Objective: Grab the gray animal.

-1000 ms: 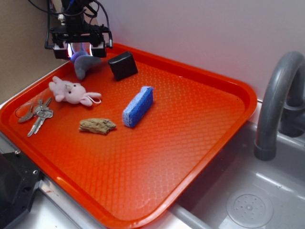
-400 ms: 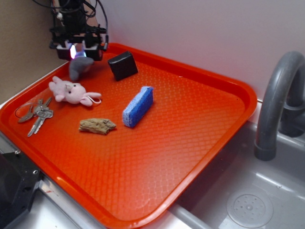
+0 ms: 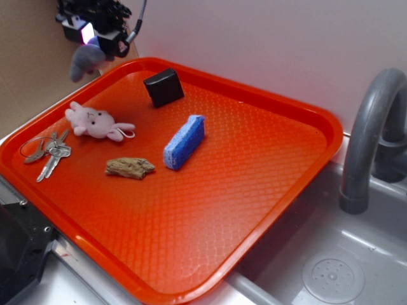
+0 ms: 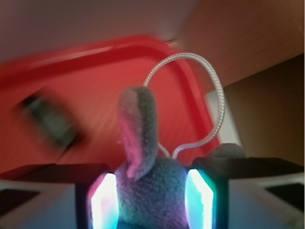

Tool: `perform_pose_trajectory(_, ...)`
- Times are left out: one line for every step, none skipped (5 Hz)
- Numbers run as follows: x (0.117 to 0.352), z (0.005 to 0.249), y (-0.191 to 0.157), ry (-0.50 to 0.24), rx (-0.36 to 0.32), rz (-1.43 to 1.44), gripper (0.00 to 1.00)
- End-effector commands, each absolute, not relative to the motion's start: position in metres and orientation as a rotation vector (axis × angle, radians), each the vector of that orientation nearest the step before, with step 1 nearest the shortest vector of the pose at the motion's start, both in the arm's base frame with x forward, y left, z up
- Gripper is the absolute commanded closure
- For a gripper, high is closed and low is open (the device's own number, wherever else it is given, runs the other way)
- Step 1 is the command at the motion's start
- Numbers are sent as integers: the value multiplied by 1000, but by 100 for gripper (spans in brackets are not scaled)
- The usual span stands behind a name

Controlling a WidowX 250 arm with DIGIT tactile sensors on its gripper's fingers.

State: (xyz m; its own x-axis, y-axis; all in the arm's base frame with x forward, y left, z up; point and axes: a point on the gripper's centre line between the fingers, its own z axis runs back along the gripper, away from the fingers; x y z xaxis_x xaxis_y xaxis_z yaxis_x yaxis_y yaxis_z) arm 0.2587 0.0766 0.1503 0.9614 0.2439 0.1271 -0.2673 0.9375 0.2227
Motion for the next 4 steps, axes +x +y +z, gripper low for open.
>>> perform_pose_trajectory(209,228,16,-140,191,-39,100)
perform_pose_trajectory(203,262,11,-198,196,-18,100)
perform_pose_trajectory(208,277,13,-221,196,11,100)
perform_pose_trajectory(213,273,27,-198,206,11,100)
